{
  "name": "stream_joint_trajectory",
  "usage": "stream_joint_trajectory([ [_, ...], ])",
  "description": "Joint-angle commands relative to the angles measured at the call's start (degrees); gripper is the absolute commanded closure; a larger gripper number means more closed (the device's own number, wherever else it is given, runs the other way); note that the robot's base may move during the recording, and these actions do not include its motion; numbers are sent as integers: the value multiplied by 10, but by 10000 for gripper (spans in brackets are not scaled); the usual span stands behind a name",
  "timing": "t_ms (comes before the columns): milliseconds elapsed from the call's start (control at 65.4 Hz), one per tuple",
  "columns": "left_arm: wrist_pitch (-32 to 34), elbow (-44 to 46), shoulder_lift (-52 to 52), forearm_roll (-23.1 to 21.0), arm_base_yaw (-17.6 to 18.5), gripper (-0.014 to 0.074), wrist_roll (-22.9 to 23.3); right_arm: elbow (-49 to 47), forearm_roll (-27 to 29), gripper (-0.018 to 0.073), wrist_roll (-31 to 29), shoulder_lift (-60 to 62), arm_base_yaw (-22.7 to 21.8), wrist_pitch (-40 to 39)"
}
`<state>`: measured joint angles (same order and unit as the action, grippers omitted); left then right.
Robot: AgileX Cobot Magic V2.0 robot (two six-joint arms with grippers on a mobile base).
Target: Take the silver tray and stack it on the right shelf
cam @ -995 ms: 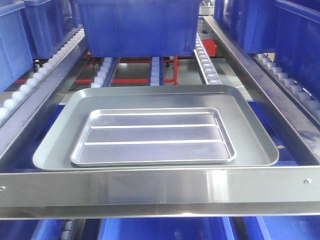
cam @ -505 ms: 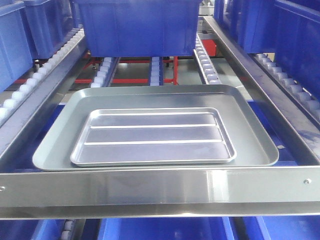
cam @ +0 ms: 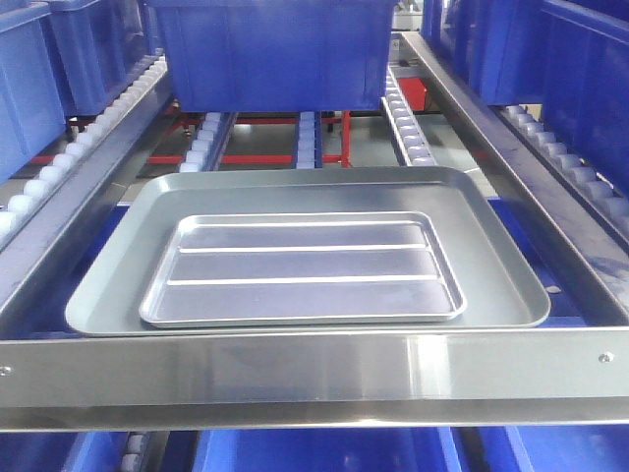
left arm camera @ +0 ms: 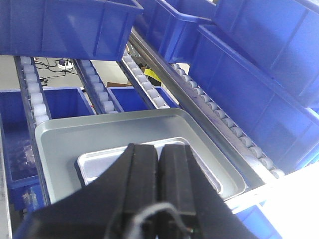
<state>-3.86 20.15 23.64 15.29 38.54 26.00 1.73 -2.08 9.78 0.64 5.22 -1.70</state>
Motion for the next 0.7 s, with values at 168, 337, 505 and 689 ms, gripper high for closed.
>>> stream_joint_trajectory([
  [168,50,17,4,3,3,678,0,0,-1,507,-6,10,-4,-47],
  [337,50,15,4,3,3,678,0,0,-1,507,-6,10,-4,-47],
  [505,69,-4,-33,-105,-35,689,-154,0,-1,507,-6,10,-4,-47],
  [689,110,-89,-110,-194,-151,689,-285,0,-1,507,-6,10,-4,-47],
])
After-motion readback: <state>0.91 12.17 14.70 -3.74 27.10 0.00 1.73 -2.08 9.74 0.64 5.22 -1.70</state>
